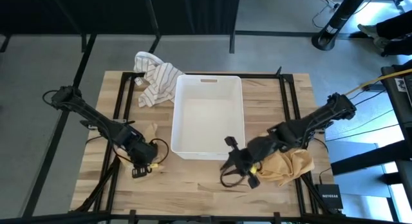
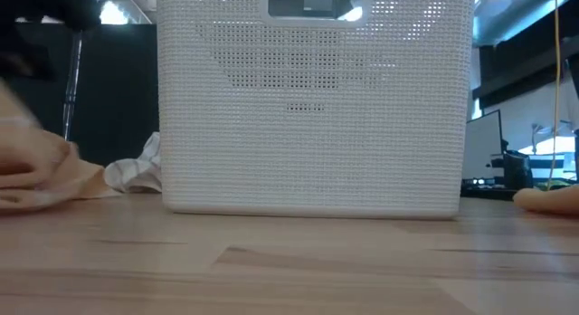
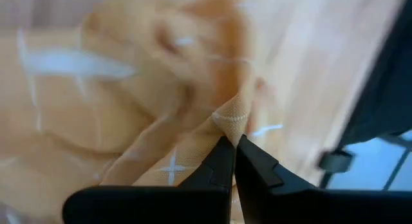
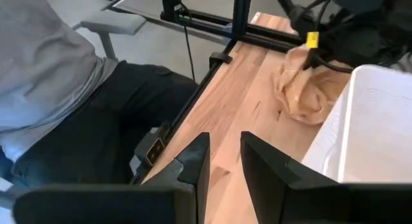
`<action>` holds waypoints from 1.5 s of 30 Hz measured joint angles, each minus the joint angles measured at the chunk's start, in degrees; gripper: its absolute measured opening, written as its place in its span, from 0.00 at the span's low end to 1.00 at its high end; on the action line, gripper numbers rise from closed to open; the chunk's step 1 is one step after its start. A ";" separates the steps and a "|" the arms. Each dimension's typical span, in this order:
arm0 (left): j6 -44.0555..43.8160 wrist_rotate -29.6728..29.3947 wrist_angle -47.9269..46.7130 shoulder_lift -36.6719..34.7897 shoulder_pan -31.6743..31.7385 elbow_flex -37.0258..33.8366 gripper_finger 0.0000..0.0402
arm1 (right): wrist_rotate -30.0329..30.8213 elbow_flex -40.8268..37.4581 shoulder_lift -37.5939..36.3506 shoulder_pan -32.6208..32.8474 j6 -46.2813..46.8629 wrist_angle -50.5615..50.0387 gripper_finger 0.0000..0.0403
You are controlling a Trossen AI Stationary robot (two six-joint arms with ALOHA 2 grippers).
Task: Fold towel
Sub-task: Move the yellow patterned towel, then move the white laundry organizer to the top of the table
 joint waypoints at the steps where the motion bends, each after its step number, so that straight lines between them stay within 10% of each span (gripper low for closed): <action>1: 0.62 -0.42 2.40 -0.01 0.00 0.44 0.00 | 1.63 0.94 -0.09 0.86 0.01 -0.67 0.22; 10: 5.48 -2.70 24.50 1.72 -0.29 0.52 0.00 | 8.73 2.60 -0.10 4.74 0.85 -4.93 0.22; 28: 2.49 9.66 24.11 0.32 3.40 6.89 0.33 | 8.96 7.05 -0.32 4.63 7.97 -13.92 0.22; 39: 33.64 -26.35 22.92 -0.57 3.51 19.60 0.26 | 5.15 7.82 -0.32 4.63 14.24 -17.18 0.22; 45: 36.23 -28.76 21.80 2.74 7.34 19.60 0.31 | 5.31 7.78 -0.32 4.63 14.86 -17.77 0.22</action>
